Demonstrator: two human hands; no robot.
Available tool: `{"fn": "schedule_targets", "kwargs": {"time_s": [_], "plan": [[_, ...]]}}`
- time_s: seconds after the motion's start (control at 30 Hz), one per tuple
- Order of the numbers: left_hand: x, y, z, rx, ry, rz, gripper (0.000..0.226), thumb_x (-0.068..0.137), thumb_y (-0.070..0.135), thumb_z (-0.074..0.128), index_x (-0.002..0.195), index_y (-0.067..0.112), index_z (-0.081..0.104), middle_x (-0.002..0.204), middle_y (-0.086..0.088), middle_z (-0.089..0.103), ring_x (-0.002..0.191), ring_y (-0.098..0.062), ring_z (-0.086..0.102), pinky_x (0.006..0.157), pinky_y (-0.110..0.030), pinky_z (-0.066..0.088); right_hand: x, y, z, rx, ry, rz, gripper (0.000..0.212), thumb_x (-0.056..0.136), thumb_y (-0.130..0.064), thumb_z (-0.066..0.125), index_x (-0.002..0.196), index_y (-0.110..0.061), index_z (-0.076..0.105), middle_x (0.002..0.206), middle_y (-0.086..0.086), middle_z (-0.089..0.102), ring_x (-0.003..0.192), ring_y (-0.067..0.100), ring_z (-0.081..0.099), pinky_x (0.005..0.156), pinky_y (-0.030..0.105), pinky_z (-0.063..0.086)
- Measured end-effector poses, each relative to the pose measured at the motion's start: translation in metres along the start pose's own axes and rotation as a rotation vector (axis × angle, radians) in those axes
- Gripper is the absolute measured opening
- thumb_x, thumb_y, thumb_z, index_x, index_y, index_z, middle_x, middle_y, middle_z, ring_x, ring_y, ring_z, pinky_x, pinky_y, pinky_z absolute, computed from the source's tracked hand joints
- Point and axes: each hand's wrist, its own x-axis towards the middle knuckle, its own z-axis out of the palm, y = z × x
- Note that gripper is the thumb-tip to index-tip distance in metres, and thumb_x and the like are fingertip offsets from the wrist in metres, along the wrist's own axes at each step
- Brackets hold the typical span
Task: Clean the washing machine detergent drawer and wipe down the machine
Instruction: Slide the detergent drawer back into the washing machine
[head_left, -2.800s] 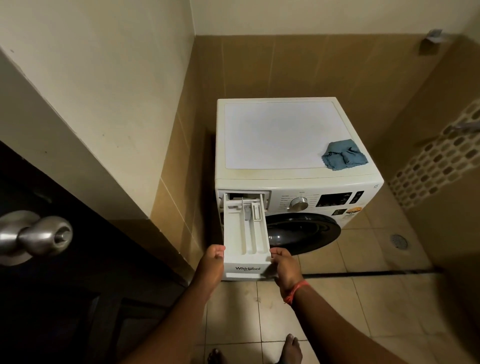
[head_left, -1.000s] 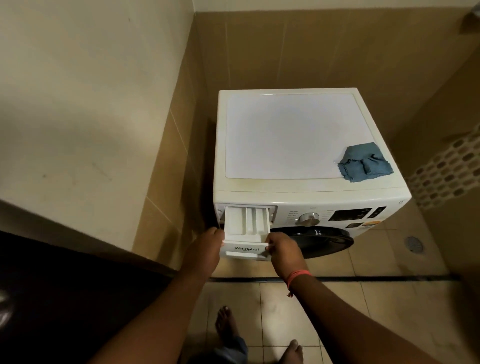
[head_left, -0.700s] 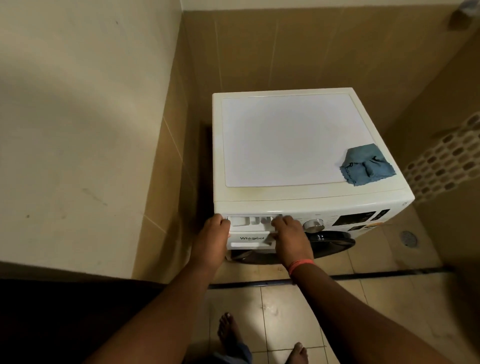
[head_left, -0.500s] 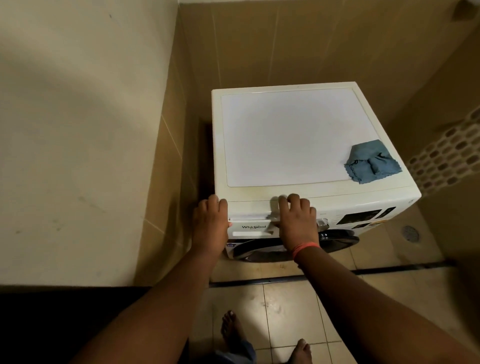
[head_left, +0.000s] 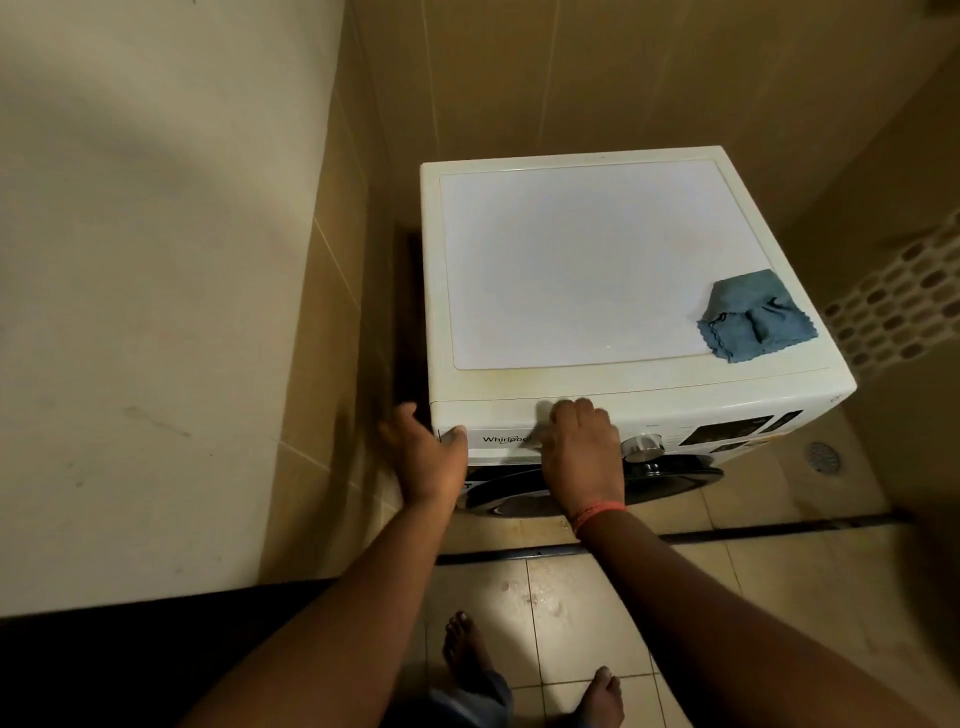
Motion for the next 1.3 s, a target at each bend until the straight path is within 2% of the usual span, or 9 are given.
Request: {"fn": "schedule_targets", "kwargs": {"time_s": [0.1,0.17,0.3,0.57,0.73,0.83,0.9,1.13,1.3], "plan": [[-0.009,0.005,0.013,-0.802,-0.151,-0.731,0.056,0.094,0.041,0.061,0.139,0.012,0.043,0.137,-0.017,0.047,0.122,-0.029,0.052,0.100,-0.038,0.046,-0.017,-0.021,0.013,0.838,-0.100,0.679,0.022,0.094,-0.036,0.057,0.096,-0.016,0.050,0.087,0.004,0.063,0.084,0.025,0.064,0.071,0.035,0.054],[-0.008,0.001,0.020,-0.970,-0.246,-0.818,0.066,0.094,0.060,0.048,0.143,0.016,0.041,0.140,-0.022,0.047,0.130,-0.032,0.049,0.108,-0.047,0.040,-0.017,-0.031,0.022,1.321,-0.176,1.068,0.039,0.096,-0.049,0.049,0.110,-0.012,0.050,0.100,0.011,0.065,0.095,0.026,0.065,0.084,0.042,0.056],[-0.004,-0.003,0.029,-1.092,-0.314,-0.783,0.078,0.089,0.072,0.042,0.143,0.015,0.043,0.138,-0.025,0.049,0.130,-0.038,0.047,0.110,-0.053,0.035,-0.007,-0.035,0.034,1.788,-0.170,1.173,0.066,0.093,-0.062,0.044,0.132,-0.009,0.041,0.127,0.017,0.053,0.116,0.030,0.058,0.100,0.045,0.048],[-0.022,-0.023,0.029,-0.833,-0.367,-0.761,0.065,0.086,0.066,0.055,0.125,0.014,0.050,0.126,-0.022,0.060,0.097,-0.026,0.063,0.087,-0.036,0.051,-0.028,-0.023,0.036,1.548,-0.349,1.145,0.042,0.087,-0.052,0.062,0.097,-0.012,0.062,0.106,0.014,0.063,0.092,0.026,0.063,0.091,0.044,0.055],[-0.043,-0.035,0.014,-0.607,-0.374,-0.734,0.058,0.094,0.052,0.055,0.136,0.014,0.043,0.123,-0.018,0.059,0.101,-0.026,0.063,0.086,-0.043,0.055,-0.048,-0.017,0.017,1.233,-0.350,1.173,0.067,0.081,-0.050,0.070,0.126,-0.007,0.046,0.111,0.012,0.062,0.094,0.028,0.064,0.080,0.046,0.056],[-0.054,-0.040,0.003,-0.464,-0.391,-0.722,0.053,0.096,0.046,0.053,0.138,0.013,0.045,0.129,-0.017,0.059,0.110,-0.028,0.062,0.095,-0.049,0.052,-0.061,-0.011,0.006,0.904,-0.242,1.049,0.087,0.077,-0.044,0.076,0.139,-0.010,0.025,0.139,0.016,0.037,0.117,0.033,0.049,0.098,0.045,0.047],[-0.064,-0.044,-0.004,-0.414,-0.395,-0.710,0.052,0.097,0.043,0.052,0.141,0.014,0.043,0.131,-0.018,0.059,0.113,-0.030,0.061,0.095,-0.050,0.052,-0.069,-0.008,-0.001,0.788,-0.259,0.916,0.080,0.081,-0.039,0.074,0.140,-0.012,0.028,0.144,0.017,0.027,0.115,0.033,0.048,0.097,0.039,0.048],[-0.095,-0.052,-0.013,-0.307,-0.357,-0.694,0.041,0.098,0.039,0.046,0.129,0.013,0.051,0.110,-0.013,0.065,0.098,-0.026,0.065,0.092,-0.052,0.053,-0.098,0.010,-0.018,0.671,-0.432,0.696,0.047,0.088,-0.042,0.065,0.122,-0.014,0.049,0.122,0.010,0.042,0.086,0.016,0.048,0.079,0.029,0.041],[-0.108,-0.062,-0.015,-0.233,-0.295,-0.626,0.037,0.096,0.042,0.046,0.120,0.016,0.057,0.095,-0.010,0.067,0.085,-0.023,0.067,0.070,-0.040,0.055,-0.110,0.020,-0.020,0.600,-0.460,0.593,0.047,0.089,-0.044,0.062,0.122,-0.011,0.052,0.122,0.013,0.046,0.090,0.019,0.052,0.079,0.030,0.044]]}}
